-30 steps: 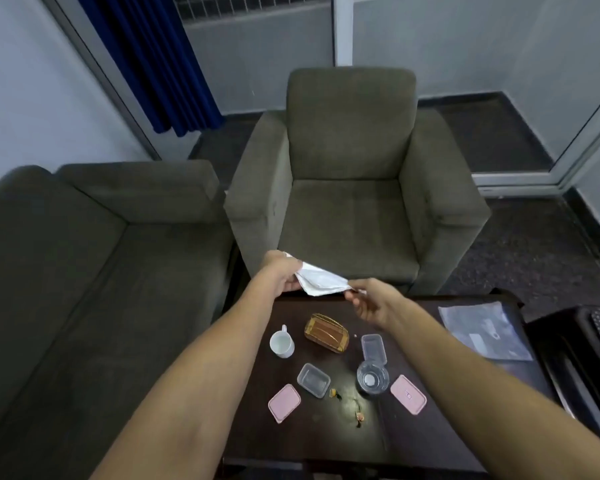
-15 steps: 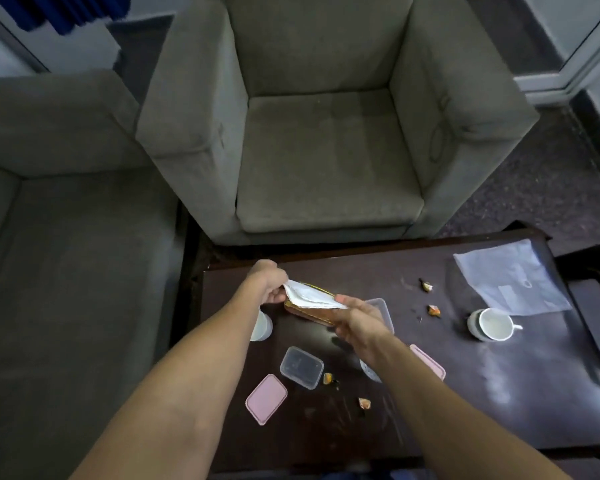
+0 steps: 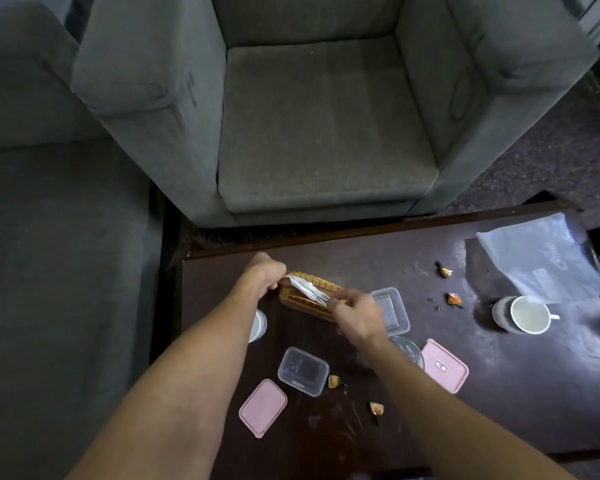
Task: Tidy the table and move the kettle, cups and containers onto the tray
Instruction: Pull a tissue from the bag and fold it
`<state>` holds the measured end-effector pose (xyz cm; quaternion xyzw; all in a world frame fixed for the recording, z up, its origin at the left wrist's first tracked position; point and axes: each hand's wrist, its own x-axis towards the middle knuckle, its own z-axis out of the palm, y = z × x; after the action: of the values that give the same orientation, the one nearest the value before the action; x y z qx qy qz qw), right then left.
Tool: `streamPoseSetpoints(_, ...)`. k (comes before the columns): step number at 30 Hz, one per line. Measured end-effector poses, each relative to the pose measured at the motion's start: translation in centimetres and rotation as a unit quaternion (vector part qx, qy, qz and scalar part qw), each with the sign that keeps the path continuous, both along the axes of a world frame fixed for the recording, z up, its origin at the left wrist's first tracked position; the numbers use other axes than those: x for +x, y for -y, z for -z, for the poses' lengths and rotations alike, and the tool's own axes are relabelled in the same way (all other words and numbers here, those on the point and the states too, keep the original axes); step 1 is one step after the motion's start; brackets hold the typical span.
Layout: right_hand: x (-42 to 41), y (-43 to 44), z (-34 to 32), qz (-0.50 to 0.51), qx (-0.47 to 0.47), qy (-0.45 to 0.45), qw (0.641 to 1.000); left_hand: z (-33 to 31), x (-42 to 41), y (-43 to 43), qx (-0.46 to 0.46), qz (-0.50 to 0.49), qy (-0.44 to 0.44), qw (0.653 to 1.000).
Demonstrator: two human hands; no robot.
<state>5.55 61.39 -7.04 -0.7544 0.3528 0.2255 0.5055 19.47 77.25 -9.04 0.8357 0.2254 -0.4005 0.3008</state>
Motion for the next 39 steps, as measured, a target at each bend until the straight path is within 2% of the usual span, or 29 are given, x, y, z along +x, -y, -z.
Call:
streamPoseSetpoints(6,0.1,-0.5,-1.0,-0.09,-0.111,0.037,0.989,-0.4,0.4,-0.2,-0.021,0.017,-0.034,0.999)
streamPoseSetpoints(11,-0.4,-1.3,-1.4,-0.185,-0.219,0.121,0.95,-0.7,-0.5,0.5,-0.021,0.029,-0.039,0.999)
streamPoseSetpoints(16,-0.3,-1.2,-1.3,-0.241,-0.255,0.144,0.925,-1.0,-1.1,1.2,-0.023,0.05,-0.05,0.997)
streamPoseSetpoints(19,-0.3,-1.0,-1.3,-0.261,-0.274,0.151,0.913,-1.3,-1.5,1.3,-0.009,0.053,-0.014,0.998)
streamPoseSetpoints(22,-0.3,-0.7,-1.4,-0.251,-0.274,0.149,0.916,-1.0,-2.0,1.0,0.001,0.046,0.015,0.999)
streamPoseSetpoints(28,-0.1,-0.8,-1.6,-0.225,-0.258,0.147,0.928,-0.1,-3.1,0.7,0.103,0.096,0.127,0.982)
streamPoseSetpoints(32,0.3,-0.7,-1.7,-0.211,-0.284,0.166,0.921,0.0,-3.8,0.3,0.107,0.066,0.183,0.975)
streamPoseSetpoints(39,0.2,-0.3,-2.3,-0.2,-0.28,0.19,0.92,-0.7,-4.0,0.4,0.096,0.027,0.226,0.969)
